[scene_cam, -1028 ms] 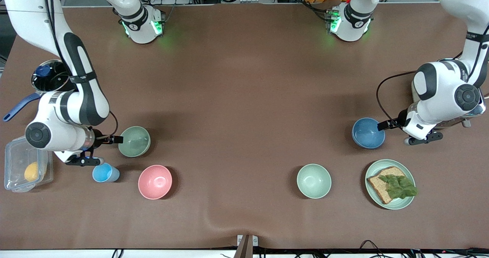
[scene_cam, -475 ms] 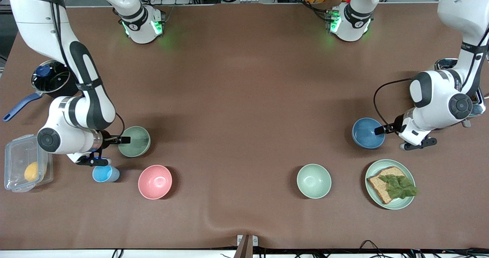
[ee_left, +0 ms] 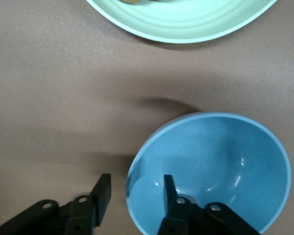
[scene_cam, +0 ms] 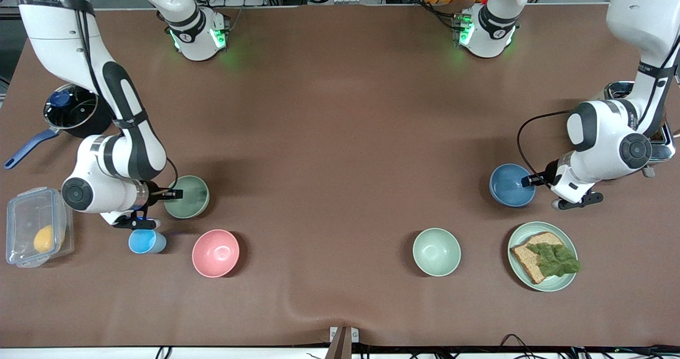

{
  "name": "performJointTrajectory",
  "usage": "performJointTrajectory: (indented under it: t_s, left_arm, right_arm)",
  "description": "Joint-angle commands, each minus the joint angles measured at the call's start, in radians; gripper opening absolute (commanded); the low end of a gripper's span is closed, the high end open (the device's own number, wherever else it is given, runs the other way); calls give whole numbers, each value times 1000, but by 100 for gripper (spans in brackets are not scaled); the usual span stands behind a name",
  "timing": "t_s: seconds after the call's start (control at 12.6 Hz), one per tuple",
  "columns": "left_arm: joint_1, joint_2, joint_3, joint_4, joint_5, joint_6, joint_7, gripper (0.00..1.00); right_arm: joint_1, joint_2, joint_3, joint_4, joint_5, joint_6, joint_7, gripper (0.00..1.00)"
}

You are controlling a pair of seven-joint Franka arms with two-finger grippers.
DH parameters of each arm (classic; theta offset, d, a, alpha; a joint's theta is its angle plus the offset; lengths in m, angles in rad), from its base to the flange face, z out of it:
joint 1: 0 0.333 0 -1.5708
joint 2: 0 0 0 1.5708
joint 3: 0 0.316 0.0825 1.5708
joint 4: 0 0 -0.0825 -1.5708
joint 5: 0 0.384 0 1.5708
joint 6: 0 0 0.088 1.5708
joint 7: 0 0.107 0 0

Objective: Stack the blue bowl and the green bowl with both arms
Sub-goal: 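Lower the right gripper onto the green bowl while the left gripper grasps the blue bowl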

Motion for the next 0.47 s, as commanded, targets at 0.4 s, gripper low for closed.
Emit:
performJointTrajectory:
  t_s: [0.4]
  left_arm:
    - [-2,15,-2,11,-8,27,2,0]
  right_arm:
    - [23,-17,14,-7,31,-1,13,0]
